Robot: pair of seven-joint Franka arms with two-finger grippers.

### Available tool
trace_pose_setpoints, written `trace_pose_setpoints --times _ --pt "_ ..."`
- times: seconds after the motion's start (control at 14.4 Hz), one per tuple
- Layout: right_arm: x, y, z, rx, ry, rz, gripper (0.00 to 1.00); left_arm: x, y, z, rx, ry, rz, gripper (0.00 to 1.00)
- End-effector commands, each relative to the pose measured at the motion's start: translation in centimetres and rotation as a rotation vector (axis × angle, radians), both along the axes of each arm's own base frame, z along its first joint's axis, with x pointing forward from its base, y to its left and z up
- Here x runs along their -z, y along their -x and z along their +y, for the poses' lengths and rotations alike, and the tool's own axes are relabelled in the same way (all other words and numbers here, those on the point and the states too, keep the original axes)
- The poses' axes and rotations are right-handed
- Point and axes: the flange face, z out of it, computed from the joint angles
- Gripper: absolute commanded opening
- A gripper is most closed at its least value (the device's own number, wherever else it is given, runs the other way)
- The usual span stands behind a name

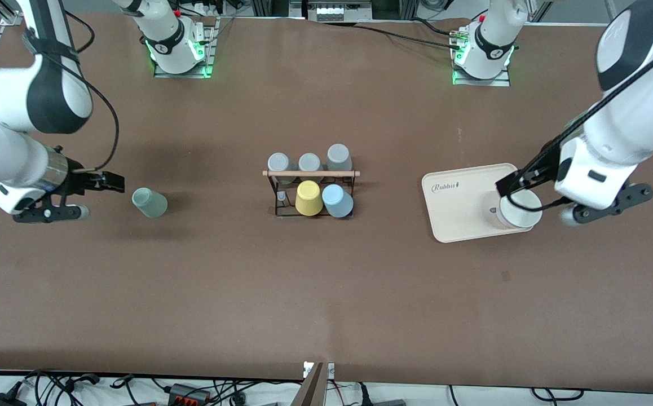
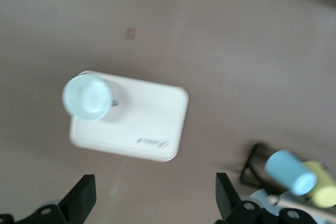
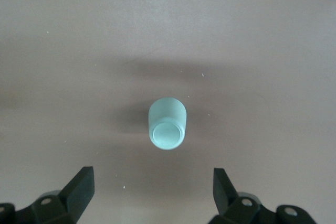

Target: Hang scattered cups on rack with three cups

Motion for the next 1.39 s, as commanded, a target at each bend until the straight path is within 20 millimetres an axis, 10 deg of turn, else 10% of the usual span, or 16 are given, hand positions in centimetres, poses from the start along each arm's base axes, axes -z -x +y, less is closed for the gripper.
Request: trace_pose_setpoints --times 0.0,0.56,1.32 --pt "4.4 0.7 0.2 -0.009 0.012 -0.001 1.00 1.3 3.2 0.2 0.057 -0.039 0.011 1.00" --pt "13.9 4.0 -1.3 0.025 0.010 -0.037 1.00 3.2 7.3 2.3 0.155 -0.025 -0.050 1.00" --pt "16.9 4.3 -1.8 0.032 0.013 -0.003 1.00 1.9 6.6 2.4 0.168 -0.016 -0.103 1.00"
